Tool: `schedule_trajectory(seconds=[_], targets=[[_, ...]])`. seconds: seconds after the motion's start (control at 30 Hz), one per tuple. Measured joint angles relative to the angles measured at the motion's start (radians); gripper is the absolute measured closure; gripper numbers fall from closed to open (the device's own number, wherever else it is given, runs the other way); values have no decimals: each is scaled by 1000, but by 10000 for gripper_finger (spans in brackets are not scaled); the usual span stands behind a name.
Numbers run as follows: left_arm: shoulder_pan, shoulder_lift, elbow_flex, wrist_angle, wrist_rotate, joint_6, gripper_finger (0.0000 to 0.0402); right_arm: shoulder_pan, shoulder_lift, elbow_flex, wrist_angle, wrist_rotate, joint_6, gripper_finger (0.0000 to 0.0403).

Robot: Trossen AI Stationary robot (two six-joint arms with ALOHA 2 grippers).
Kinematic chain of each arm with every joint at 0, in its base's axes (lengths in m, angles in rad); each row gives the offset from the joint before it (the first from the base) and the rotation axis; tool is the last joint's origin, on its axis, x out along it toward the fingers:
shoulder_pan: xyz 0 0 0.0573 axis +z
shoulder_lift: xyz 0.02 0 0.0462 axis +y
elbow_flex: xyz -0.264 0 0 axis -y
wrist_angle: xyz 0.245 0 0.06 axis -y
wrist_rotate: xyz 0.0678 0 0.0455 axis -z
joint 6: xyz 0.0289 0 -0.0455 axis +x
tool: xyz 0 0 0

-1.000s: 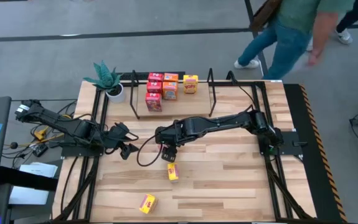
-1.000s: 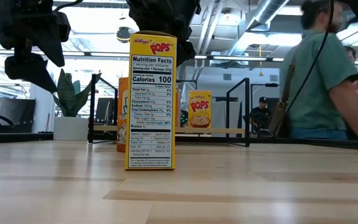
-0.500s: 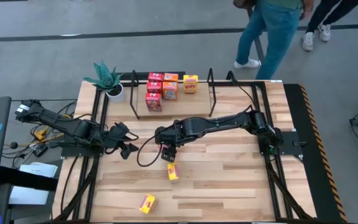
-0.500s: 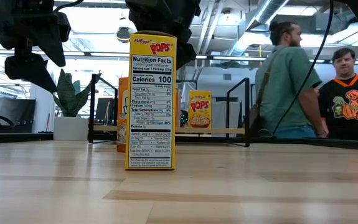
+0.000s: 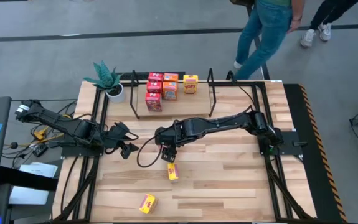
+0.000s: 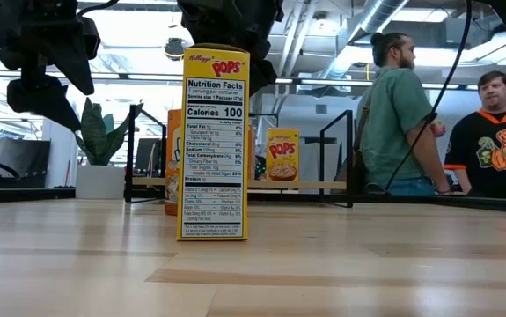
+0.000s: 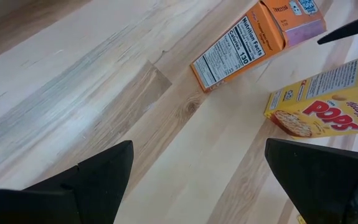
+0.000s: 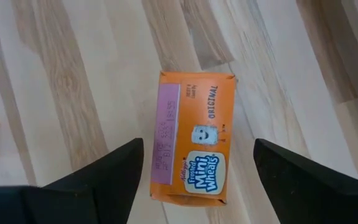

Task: Stack cereal on shelf
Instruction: Put the orange cereal box on the shelf aligned with the other orange cereal boxes

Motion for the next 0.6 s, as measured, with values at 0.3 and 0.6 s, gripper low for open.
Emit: schedule_trajectory(seconds=[0.3, 0.6], targets=[[0, 0, 0, 0, -1, -6, 47, -2, 0, 0, -1, 24, 5, 73], [0, 0, 0, 0, -21, -9, 47, -2, 0, 0, -2, 31, 6, 75]])
